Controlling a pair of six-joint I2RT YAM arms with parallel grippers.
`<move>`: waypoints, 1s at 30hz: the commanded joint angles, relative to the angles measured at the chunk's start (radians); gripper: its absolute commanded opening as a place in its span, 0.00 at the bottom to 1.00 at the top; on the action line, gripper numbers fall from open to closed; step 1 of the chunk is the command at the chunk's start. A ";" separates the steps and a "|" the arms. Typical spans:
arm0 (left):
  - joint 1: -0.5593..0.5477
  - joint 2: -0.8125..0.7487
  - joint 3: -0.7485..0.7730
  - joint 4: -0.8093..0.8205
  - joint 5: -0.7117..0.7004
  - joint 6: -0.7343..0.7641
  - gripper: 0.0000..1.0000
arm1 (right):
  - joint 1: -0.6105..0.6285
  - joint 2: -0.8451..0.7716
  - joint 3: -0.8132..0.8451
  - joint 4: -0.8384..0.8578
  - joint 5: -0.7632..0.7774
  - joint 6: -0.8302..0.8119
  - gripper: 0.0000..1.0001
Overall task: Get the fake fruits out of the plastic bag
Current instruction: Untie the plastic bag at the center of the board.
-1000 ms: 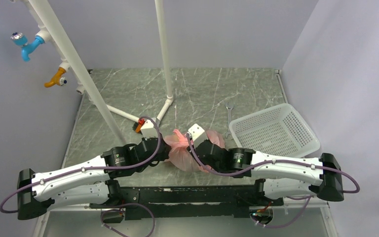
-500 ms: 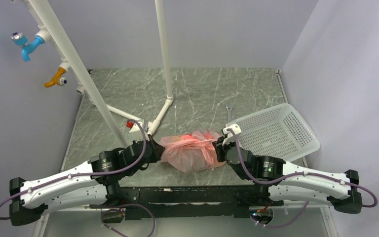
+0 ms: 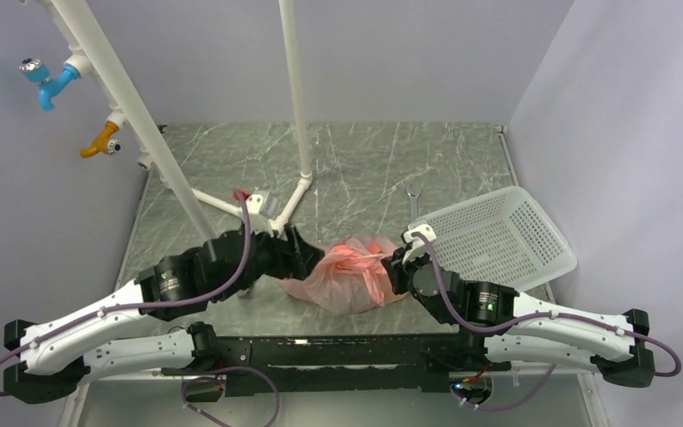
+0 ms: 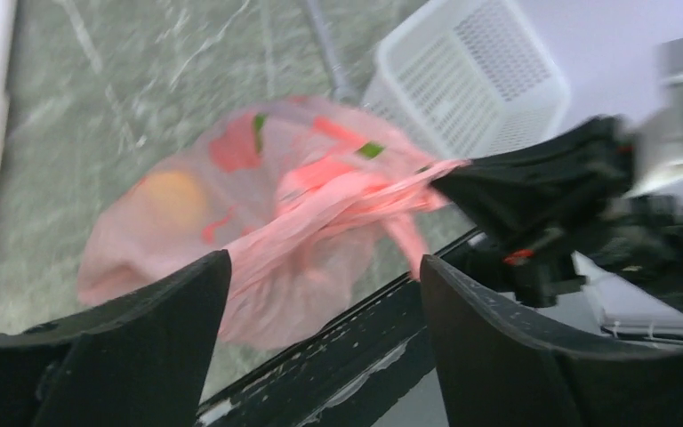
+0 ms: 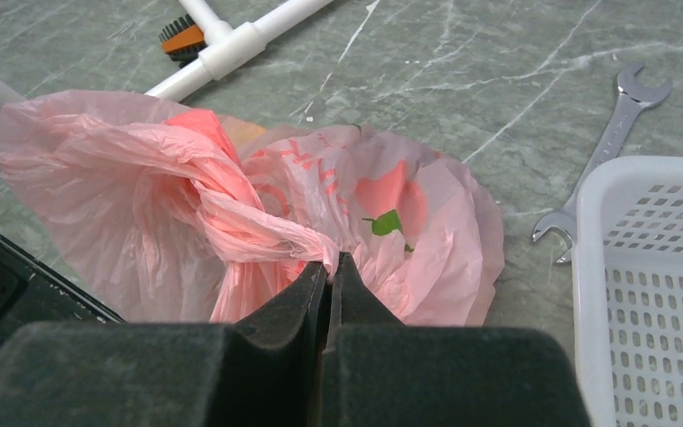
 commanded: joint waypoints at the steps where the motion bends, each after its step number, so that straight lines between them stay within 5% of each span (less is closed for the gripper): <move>1: 0.004 0.149 0.222 -0.001 0.123 0.237 0.87 | -0.003 -0.014 0.039 -0.004 -0.017 0.022 0.00; 5: 0.020 0.331 0.380 -0.146 0.107 0.319 0.89 | -0.003 -0.023 0.047 -0.009 -0.035 0.032 0.00; 12: 0.112 0.500 0.399 -0.089 0.361 0.426 0.89 | -0.002 -0.052 0.060 -0.040 -0.027 0.046 0.00; 16: 0.117 0.582 0.420 -0.109 0.357 0.450 0.86 | -0.002 -0.071 0.058 -0.045 -0.029 0.048 0.00; 20: 0.118 0.622 0.431 -0.135 0.307 0.417 0.72 | -0.002 -0.069 0.062 -0.054 -0.030 0.042 0.00; 30: 0.140 0.514 0.356 -0.119 0.140 0.315 0.14 | -0.002 -0.073 0.074 -0.082 0.019 0.057 0.00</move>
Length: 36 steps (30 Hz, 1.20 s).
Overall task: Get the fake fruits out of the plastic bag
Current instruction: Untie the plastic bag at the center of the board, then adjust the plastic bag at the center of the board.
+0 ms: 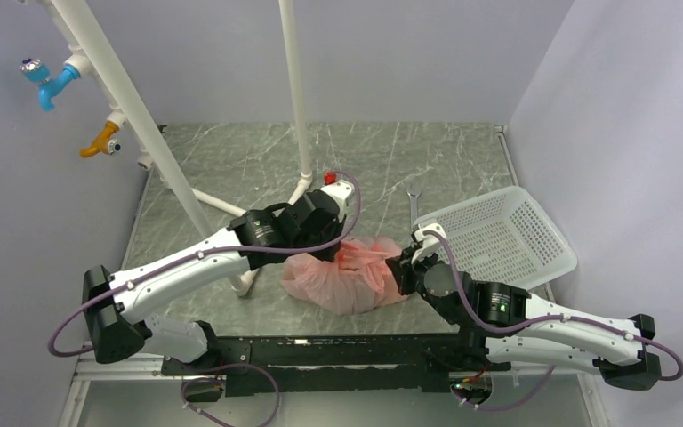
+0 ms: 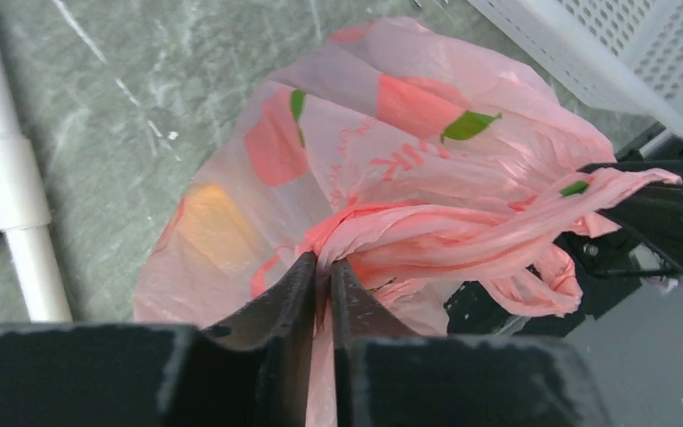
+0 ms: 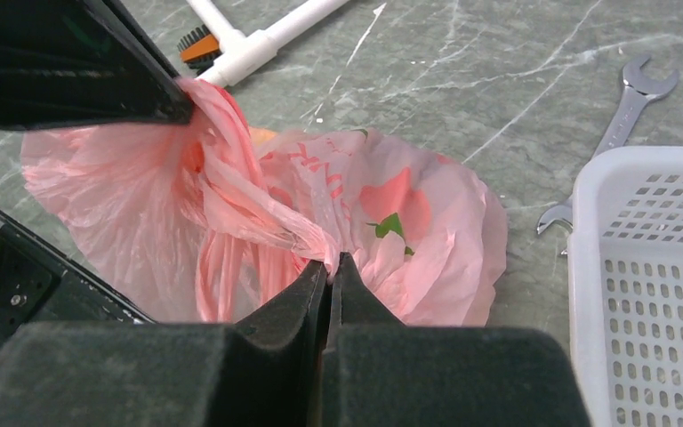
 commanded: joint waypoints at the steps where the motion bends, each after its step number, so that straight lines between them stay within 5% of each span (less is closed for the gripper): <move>1: 0.012 -0.107 -0.014 -0.010 -0.159 -0.069 0.08 | -0.001 -0.005 0.055 -0.028 0.060 0.039 0.00; 2: 0.013 -0.133 -0.021 -0.029 -0.210 -0.099 0.00 | -0.002 0.001 0.059 -0.041 0.078 0.055 0.00; 9: 0.014 -0.389 -0.163 -0.017 -0.372 -0.247 0.00 | -0.130 0.133 0.141 -0.259 0.186 0.256 0.00; 14: 0.018 -0.520 -0.262 0.068 -0.363 -0.264 0.00 | -0.498 0.204 0.111 -0.175 -0.214 0.131 0.00; 16: 0.021 -0.537 -0.282 0.076 -0.344 -0.269 0.00 | -0.510 0.205 0.112 -0.164 -0.284 0.097 0.01; 23: 0.021 -0.538 -0.324 0.114 -0.242 -0.284 0.00 | -0.510 0.145 0.170 -0.151 -0.467 -0.020 0.65; 29: 0.021 -0.567 -0.360 0.149 -0.145 -0.282 0.00 | -0.510 0.184 0.294 -0.183 -0.496 -0.062 0.81; 36: 0.022 -0.604 -0.378 0.103 -0.130 -0.284 0.00 | -0.513 0.346 0.437 -0.323 -0.178 0.065 0.97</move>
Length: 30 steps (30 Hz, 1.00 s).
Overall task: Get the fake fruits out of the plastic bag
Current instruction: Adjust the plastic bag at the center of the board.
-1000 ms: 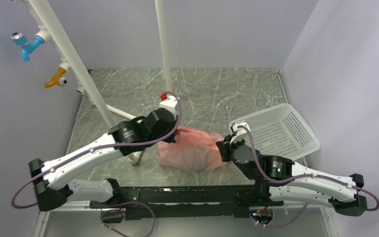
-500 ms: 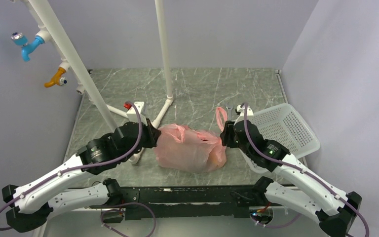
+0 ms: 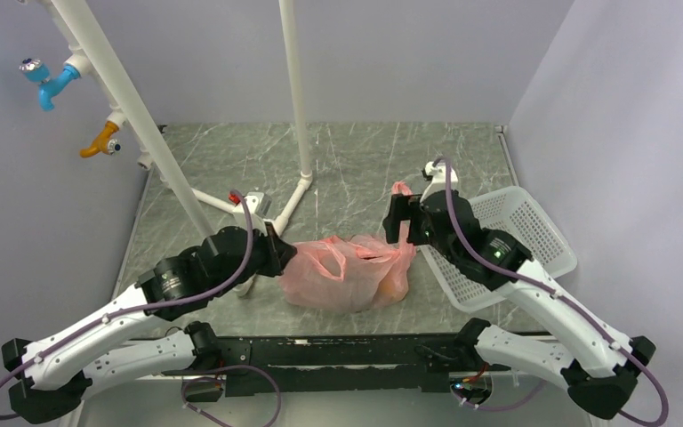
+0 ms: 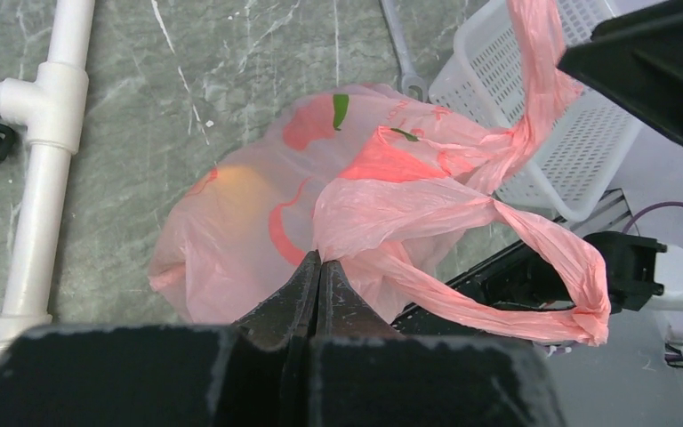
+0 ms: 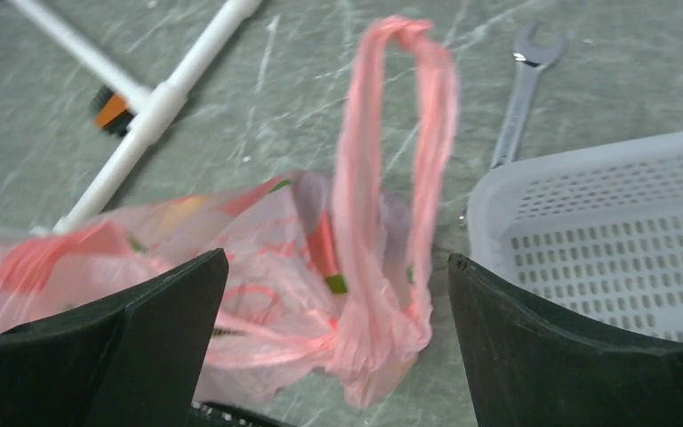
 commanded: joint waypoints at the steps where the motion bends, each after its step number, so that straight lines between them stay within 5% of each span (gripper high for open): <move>1: 0.002 -0.022 -0.006 0.006 0.036 -0.015 0.00 | -0.007 0.084 0.069 -0.084 0.166 0.064 0.97; 4: 0.002 -0.007 0.007 -0.017 0.059 -0.002 0.00 | -0.007 0.121 0.060 -0.042 0.124 0.060 0.97; 7: 0.002 0.031 0.049 -0.041 0.123 0.053 0.12 | -0.007 0.176 0.045 -0.037 0.132 0.058 0.91; 11: 0.002 0.121 0.161 -0.162 0.181 0.127 0.31 | -0.006 0.203 0.021 -0.005 0.067 0.007 0.48; 13: 0.002 0.161 0.230 -0.219 0.199 0.160 0.39 | -0.006 0.180 0.000 0.031 0.031 -0.003 0.19; 15: 0.000 0.200 0.310 -0.261 0.198 0.180 0.48 | -0.006 0.149 -0.018 0.068 -0.030 -0.021 0.01; 20: -0.002 0.297 0.492 -0.331 0.193 0.223 0.78 | -0.006 0.089 -0.046 0.134 -0.113 -0.037 0.00; 25: -0.056 0.420 0.680 -0.401 0.125 0.268 0.90 | -0.006 0.070 -0.045 0.135 -0.125 -0.032 0.00; 30: -0.187 0.596 0.878 -0.588 -0.106 0.262 0.98 | -0.006 0.052 -0.046 0.134 -0.140 -0.008 0.00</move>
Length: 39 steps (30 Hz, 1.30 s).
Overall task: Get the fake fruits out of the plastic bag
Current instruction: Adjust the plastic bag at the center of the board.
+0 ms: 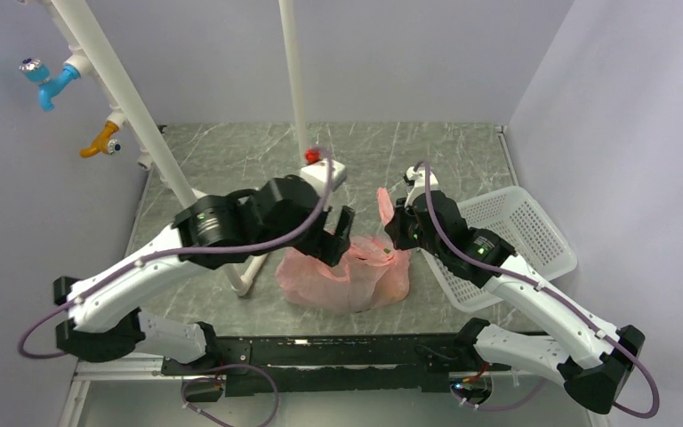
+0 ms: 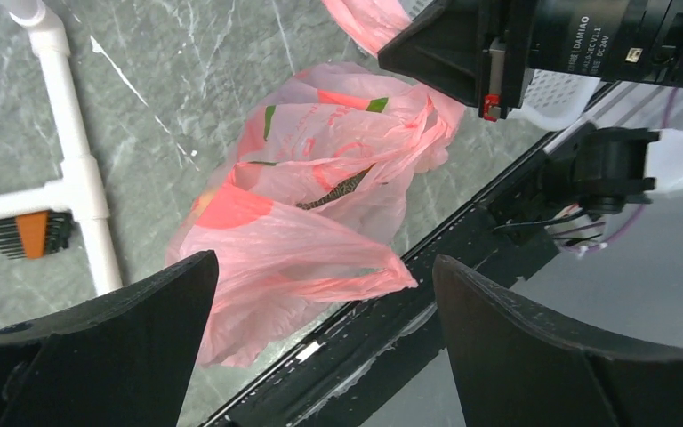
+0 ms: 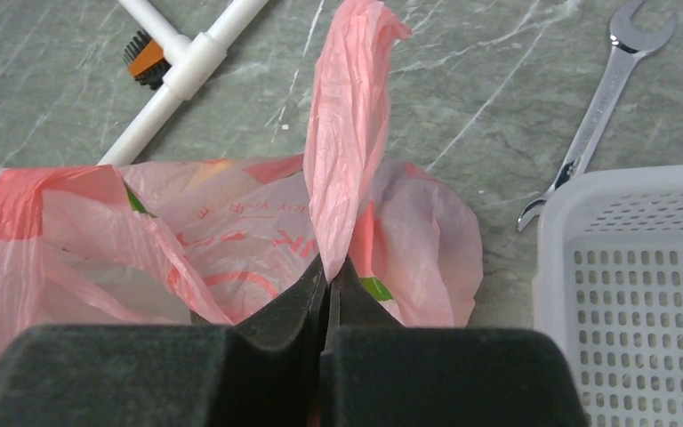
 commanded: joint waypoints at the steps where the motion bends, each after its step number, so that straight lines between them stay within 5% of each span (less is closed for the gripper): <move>1: -0.094 0.150 0.173 -0.220 -0.212 0.004 0.98 | -0.001 -0.033 0.003 0.041 -0.028 0.013 0.00; 13: -0.238 0.447 0.269 -0.549 -0.531 -0.325 0.95 | -0.001 -0.070 -0.021 0.035 0.011 0.019 0.00; 16: -0.231 0.411 0.190 -0.550 -0.553 -0.377 0.81 | -0.002 -0.088 -0.033 0.029 0.027 0.027 0.00; 20: -0.226 0.328 0.142 -0.550 -0.572 -0.430 0.49 | -0.002 -0.112 -0.048 0.023 0.048 0.031 0.00; 24: -0.201 0.271 0.098 -0.505 -0.523 -0.369 0.35 | -0.003 -0.120 -0.051 0.018 0.064 0.027 0.00; 28: -0.174 0.199 0.034 -0.447 -0.493 -0.328 0.02 | -0.004 -0.121 -0.042 0.020 0.080 0.020 0.00; 33: -0.078 0.106 0.007 -0.326 -0.454 -0.242 0.00 | -0.023 -0.073 -0.008 0.069 0.087 -0.012 0.00; 39: 0.226 0.057 0.074 -0.071 -0.198 0.009 0.00 | -0.120 0.173 0.271 0.054 0.051 -0.037 0.00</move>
